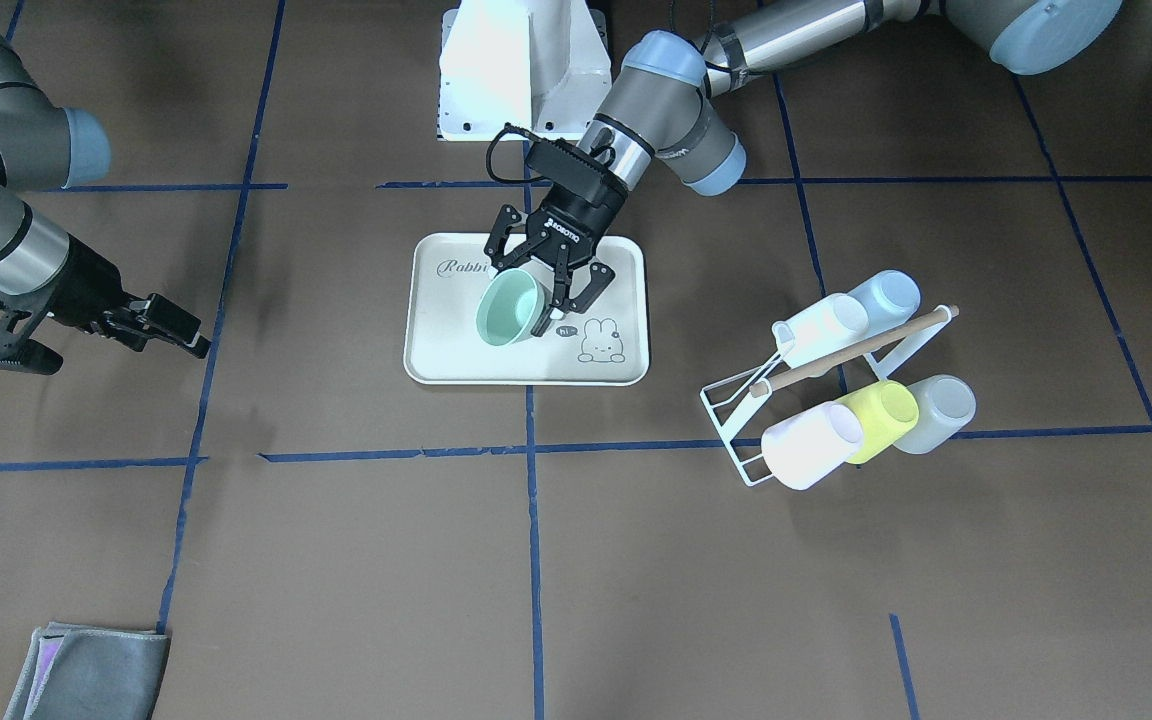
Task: Pick up and place green cup on tray
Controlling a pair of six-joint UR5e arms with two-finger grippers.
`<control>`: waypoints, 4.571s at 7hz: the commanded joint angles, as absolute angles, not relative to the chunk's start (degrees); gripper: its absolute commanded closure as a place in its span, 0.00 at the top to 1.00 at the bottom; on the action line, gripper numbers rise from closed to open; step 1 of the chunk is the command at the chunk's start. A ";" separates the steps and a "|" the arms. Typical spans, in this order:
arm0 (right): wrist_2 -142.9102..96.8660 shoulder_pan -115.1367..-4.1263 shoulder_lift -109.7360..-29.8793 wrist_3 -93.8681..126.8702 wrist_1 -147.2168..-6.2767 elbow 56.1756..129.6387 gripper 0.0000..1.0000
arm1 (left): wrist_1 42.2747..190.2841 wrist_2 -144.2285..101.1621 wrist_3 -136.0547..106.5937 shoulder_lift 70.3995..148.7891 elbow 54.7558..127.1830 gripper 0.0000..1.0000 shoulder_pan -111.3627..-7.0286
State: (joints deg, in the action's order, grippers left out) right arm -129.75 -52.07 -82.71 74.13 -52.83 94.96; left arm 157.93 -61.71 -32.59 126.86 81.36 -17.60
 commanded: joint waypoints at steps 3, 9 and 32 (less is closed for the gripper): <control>-130.96 -62.46 -83.40 71.30 -53.43 97.20 1.00 | 167.75 -57.83 -32.52 127.27 73.24 0.63 -14.85; -132.54 -67.06 -87.80 60.64 -53.79 97.29 1.00 | 169.37 -57.83 -32.17 127.35 72.77 0.81 -13.89; -135.86 -85.58 -91.32 11.49 -82.13 95.80 1.00 | 85.86 -132.01 -3.65 96.77 98.61 1.00 -81.98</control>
